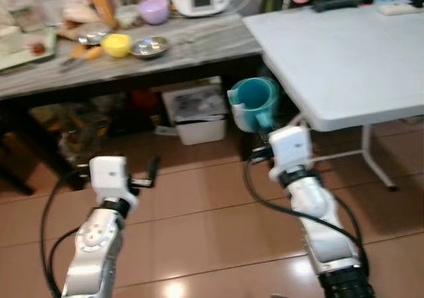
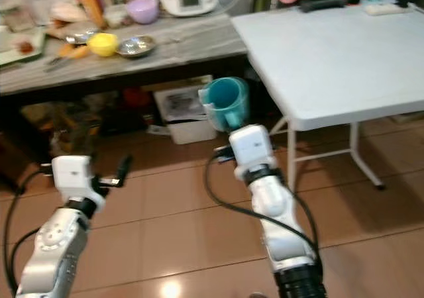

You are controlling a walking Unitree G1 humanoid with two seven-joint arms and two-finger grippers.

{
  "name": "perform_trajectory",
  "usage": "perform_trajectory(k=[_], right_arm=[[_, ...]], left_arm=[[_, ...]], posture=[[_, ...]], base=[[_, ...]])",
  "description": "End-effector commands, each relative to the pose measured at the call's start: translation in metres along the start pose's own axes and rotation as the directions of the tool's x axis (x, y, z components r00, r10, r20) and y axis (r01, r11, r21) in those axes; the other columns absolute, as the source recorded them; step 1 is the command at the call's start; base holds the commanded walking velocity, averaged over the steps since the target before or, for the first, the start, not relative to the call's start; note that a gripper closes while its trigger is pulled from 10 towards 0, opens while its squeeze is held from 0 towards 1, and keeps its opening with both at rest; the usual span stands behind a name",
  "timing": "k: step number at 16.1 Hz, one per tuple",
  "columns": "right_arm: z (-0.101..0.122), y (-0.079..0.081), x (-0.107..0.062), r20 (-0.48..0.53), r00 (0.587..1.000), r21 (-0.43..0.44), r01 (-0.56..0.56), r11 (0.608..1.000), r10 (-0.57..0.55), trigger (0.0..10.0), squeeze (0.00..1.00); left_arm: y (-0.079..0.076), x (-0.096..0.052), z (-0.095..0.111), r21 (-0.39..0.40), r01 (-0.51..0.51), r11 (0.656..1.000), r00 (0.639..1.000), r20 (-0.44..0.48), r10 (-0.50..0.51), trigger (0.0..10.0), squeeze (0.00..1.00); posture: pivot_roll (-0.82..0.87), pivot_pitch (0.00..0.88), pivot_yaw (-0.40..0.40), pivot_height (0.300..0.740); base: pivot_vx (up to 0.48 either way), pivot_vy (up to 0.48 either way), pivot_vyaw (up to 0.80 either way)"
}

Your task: Setting the table

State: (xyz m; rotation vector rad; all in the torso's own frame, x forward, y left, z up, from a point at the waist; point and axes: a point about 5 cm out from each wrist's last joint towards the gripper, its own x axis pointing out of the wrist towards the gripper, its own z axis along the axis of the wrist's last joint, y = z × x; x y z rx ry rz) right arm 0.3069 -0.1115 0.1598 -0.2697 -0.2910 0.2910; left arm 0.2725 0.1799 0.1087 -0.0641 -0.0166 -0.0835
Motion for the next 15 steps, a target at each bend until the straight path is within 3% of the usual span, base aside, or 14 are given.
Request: perform_trajectory(k=[1, 5, 15], right_arm=[[0.0049, -0.0068, 0.0007, 0.024, 1.0, -0.018, 0.018, 1.0, -0.017, 10.0, 0.0], [0.0058, -0.0061, 0.0011, 0.03, 0.999, -0.029, 0.013, 0.999, -0.012, 10.0, 0.0], [0.0044, -0.0055, 0.0019, 0.028, 1.0, -0.042, 0.012, 0.999, -0.011, 10.0, 0.0]], left_arm=[[-0.0033, 0.0008, -0.0022, 0.004, 0.007, 1.0, 1.0, -0.011, -0.007, 10.0, 0.0], [-0.0032, 0.0019, -0.002, 0.006, 0.002, 1.0, 1.0, -0.01, -0.002, 10.0, 0.0], [-0.0047, 0.0001, 0.0024, -0.01, 0.04, 0.999, 0.999, 0.031, -0.04, 10.0, 0.0]], posture=[[-0.13, 0.089, 0.116, 0.74], [-0.13, 0.085, 0.115, 0.74], [-0.13, 0.084, 0.116, 0.74]], base=[[0.0, 0.48, 0.0], [0.0, 0.48, 0.0], [0.0, 0.0, 0.0]])
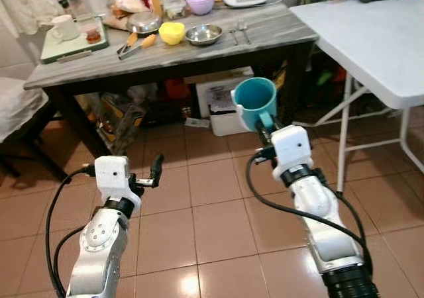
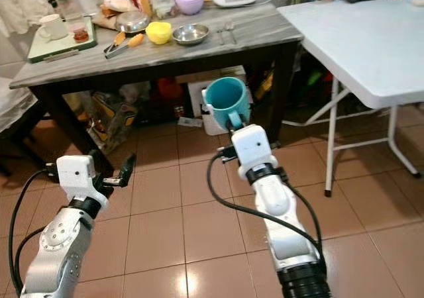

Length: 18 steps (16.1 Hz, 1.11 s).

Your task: Setting the table

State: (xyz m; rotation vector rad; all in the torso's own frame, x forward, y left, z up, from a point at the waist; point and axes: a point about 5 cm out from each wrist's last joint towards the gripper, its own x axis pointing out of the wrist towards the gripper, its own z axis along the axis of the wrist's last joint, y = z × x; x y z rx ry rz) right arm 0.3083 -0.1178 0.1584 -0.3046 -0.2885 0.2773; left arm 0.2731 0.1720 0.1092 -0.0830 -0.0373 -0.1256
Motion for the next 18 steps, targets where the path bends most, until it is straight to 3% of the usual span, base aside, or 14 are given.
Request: perform_trajectory(k=[1, 18], right_arm=[[0.0076, -0.0001, 0.0029, 0.037, 0.999, -0.009, 0.005, 1.0, -0.004, 10.0, 0.0], [0.0077, 0.0021, 0.0025, 0.042, 0.999, -0.017, -0.006, 1.0, 0.007, 10.0, 0.0]], left_arm=[[0.0024, -0.001, 0.0032, -0.001, 0.004, 1.0, 1.0, 0.017, -0.004, 10.0, 0.0], [-0.0004, -0.0017, 0.0004, -0.008, 0.025, 1.0, 1.0, 0.008, -0.025, 10.0, 0.0]], posture=[[-0.13, 0.081, 0.115, 0.74], [-0.13, 0.086, 0.118, 0.74]], base=[[0.0, 0.0, 0.0], [0.414, 0.0, 0.03]])
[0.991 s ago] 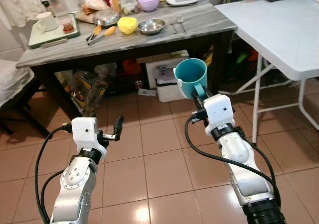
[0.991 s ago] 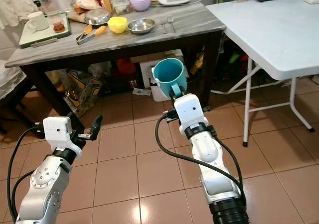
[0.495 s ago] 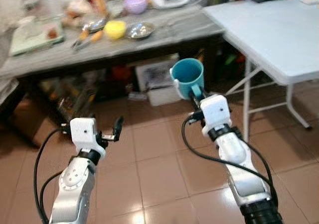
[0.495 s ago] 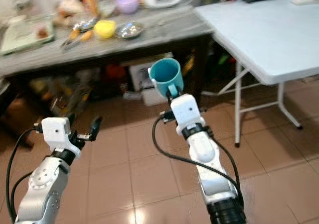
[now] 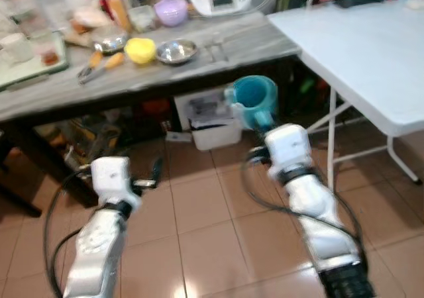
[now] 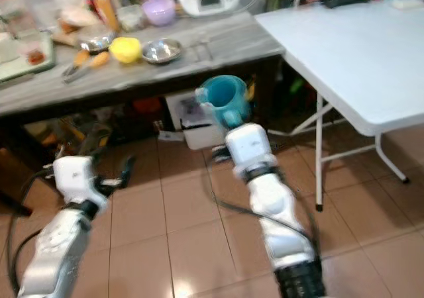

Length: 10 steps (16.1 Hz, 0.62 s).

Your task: Setting the table

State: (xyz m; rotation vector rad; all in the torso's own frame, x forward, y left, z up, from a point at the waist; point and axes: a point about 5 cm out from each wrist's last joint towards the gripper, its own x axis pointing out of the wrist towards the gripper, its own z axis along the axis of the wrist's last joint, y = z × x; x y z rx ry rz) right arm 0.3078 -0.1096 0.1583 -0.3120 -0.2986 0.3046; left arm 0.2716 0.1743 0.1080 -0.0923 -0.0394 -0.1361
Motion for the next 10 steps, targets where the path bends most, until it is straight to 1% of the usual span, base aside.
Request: perform_trajectory(k=[1, 4, 10], right_arm=[[0.0056, -0.0055, 0.0004, 0.029, 0.999, -0.013, 0.02, 1.0, -0.02, 10.0, 0.0], [0.0056, -0.0061, 0.0002, 0.028, 0.999, -0.011, 0.023, 1.0, -0.023, 10.0, 0.0], [0.0052, -0.0063, -0.0004, 0.025, 0.999, -0.008, 0.026, 1.0, -0.026, 10.0, 0.0]], left_arm=[[-0.003, 0.0003, 0.0012, 0.001, 0.016, 1.0, 1.0, 0.006, -0.016, 10.0, 0.0], [-0.0042, 0.0013, 0.0009, 0.001, 0.02, 1.0, 1.0, 0.003, -0.02, 10.0, 0.0], [-0.0061, 0.0017, 0.001, 0.001, 0.029, 1.0, 1.0, 0.002, -0.029, 10.0, 0.0]], posture=[[-0.13, 0.085, 0.12, 0.74], [-0.14, 0.086, 0.121, 0.74], [-0.14, 0.088, 0.121, 0.74]], base=[[0.431, 0.0, 0.79], [0.431, 0.0, 0.61], [0.429, 0.0, 0.0]])
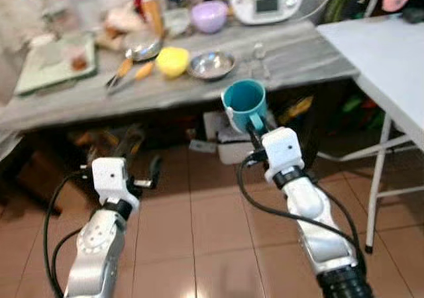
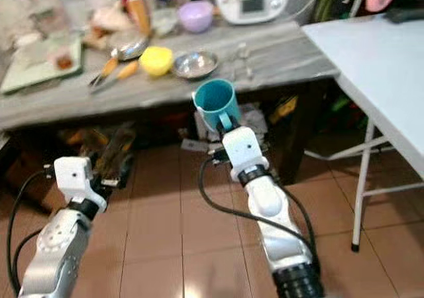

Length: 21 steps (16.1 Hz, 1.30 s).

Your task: Setting the table

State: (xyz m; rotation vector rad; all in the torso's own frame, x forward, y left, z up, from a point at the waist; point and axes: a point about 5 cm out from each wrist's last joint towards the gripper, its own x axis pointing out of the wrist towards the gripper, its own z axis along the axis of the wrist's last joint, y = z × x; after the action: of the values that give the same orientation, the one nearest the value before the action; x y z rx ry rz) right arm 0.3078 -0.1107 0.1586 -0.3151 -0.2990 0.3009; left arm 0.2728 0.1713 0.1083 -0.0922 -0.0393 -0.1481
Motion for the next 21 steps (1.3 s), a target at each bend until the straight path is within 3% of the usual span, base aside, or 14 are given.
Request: perform_trajectory(k=[1, 21], right_arm=[[0.005, -0.006, 0.0, 0.025, 0.999, -0.005, 0.023, 1.0, -0.023, 10.0, 0.0], [0.026, -0.02, 0.01, 0.107, 0.99, -0.059, 0.101, 0.993, -0.094, 10.0, 0.0]], left_arm=[[-0.004, 0.0, 0.001, 0.0, 0.018, 1.0, 1.0, 0.003, -0.018, 10.0, 0.0], [-0.014, 0.008, 0.008, -0.001, 0.054, 0.999, 0.998, 0.034, -0.054, 10.0, 0.0]], posture=[[-0.14, 0.088, 0.121, 0.74], [-0.15, 0.065, 0.118, 0.74]], base=[[0.424, 0.0, 0.0], [0.429, 0.0, 0.0]])
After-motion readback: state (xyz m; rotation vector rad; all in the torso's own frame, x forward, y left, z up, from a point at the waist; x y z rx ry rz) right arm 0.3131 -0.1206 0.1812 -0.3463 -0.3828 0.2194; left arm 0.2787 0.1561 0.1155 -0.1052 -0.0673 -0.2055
